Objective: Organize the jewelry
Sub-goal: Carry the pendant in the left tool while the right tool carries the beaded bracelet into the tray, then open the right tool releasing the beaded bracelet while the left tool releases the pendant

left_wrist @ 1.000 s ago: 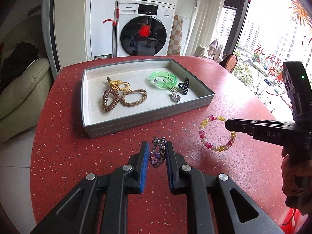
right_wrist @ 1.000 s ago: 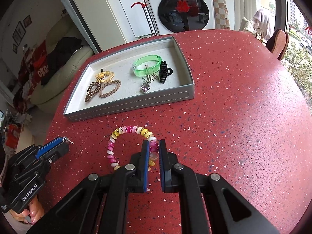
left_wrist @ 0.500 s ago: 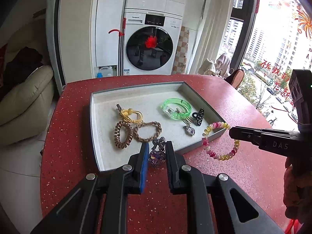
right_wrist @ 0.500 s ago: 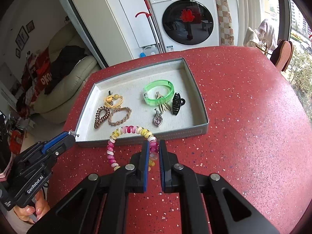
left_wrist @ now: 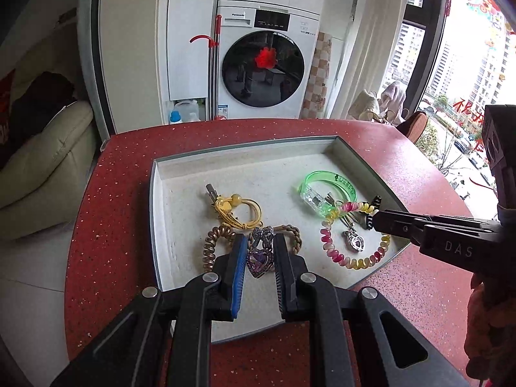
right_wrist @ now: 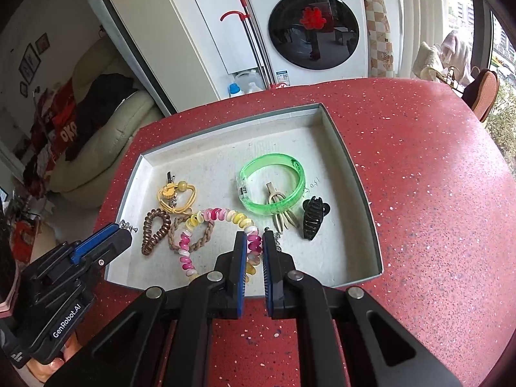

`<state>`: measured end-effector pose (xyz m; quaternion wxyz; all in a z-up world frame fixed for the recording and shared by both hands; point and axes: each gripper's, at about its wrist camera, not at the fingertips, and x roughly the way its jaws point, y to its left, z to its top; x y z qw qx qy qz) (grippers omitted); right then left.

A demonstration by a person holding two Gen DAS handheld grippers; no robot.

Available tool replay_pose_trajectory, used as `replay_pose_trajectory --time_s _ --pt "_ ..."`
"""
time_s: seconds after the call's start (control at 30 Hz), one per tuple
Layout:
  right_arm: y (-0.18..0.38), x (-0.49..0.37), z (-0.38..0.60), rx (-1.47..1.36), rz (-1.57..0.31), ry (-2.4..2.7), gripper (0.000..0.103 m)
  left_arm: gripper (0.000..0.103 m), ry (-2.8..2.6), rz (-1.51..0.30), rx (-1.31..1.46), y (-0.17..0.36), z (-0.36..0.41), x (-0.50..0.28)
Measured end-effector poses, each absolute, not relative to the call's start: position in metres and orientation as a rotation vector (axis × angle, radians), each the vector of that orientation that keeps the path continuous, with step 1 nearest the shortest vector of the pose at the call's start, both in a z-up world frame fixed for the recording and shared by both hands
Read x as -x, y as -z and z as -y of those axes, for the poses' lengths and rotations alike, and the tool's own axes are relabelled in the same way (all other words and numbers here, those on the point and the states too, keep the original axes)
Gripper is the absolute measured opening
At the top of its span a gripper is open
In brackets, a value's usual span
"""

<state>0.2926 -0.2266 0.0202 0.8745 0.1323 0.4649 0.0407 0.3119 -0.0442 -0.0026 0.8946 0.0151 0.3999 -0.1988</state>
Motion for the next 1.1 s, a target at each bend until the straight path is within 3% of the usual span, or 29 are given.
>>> replay_pose_trajectory --time_s 0.37,1.1 --pt "0.01 -0.324 0.219 -0.275 -1.029 -0.072 0.01 0.035 0.38 -0.882 -0.053 0.027 0.053 -0.337" --pt "0.008 -0.332 0.221 -0.214 -0.983 -0.005 0.01 0.035 0.327 -0.913 -0.11 0.048 0.062 -0.346"
